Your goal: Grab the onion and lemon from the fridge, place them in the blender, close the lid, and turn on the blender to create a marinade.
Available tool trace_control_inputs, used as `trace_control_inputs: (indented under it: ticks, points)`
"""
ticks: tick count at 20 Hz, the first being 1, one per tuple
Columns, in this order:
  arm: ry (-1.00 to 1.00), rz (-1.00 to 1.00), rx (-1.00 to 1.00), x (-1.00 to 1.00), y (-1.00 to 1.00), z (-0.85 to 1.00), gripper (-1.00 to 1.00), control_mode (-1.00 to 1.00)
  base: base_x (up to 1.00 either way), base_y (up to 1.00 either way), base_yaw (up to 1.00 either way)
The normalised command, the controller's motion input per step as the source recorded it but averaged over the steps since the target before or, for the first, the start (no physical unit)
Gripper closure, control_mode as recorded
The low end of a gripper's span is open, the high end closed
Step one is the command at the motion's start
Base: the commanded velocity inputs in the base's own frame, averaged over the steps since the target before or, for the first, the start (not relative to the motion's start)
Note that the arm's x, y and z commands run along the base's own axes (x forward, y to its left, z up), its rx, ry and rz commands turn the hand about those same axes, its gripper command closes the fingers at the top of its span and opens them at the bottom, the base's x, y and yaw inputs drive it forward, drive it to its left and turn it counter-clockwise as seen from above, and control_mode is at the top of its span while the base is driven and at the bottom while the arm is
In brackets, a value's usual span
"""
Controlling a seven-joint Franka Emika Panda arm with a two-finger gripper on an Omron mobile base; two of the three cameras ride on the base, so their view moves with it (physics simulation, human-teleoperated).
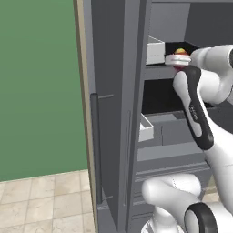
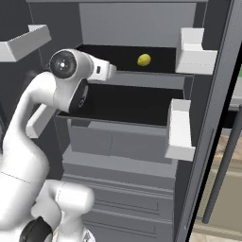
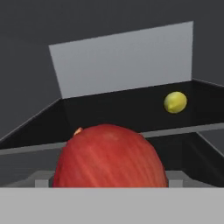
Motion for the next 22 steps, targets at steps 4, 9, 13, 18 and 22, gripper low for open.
trace_control_inputs:
  ticks: [4,9,13,18,22]
  points:
    - [0.36,0.0,-0.01,-1.0,-0.02,-0.26,1.0,-1.0,0.0,0.0,0.0]
    - [0.38,0.0,-0.03,-1.0,0.0,-0.63,1.0,-1.0,0.0,0.0,0.0]
    - [0.27,0.0,-0.08,-0.78,0.05,-0.62,1.0,-1.0,0.0,0.0,0.0]
    - [0.02,0.0,-0.02,-0.02,0.0,-0.06,1.0,-1.0,0.0,0.0,0.0]
    - [0.07,0.05,-0.03,-0.24,0.03,-0.04,1.0,-1.0,0.0,0.0,0.0]
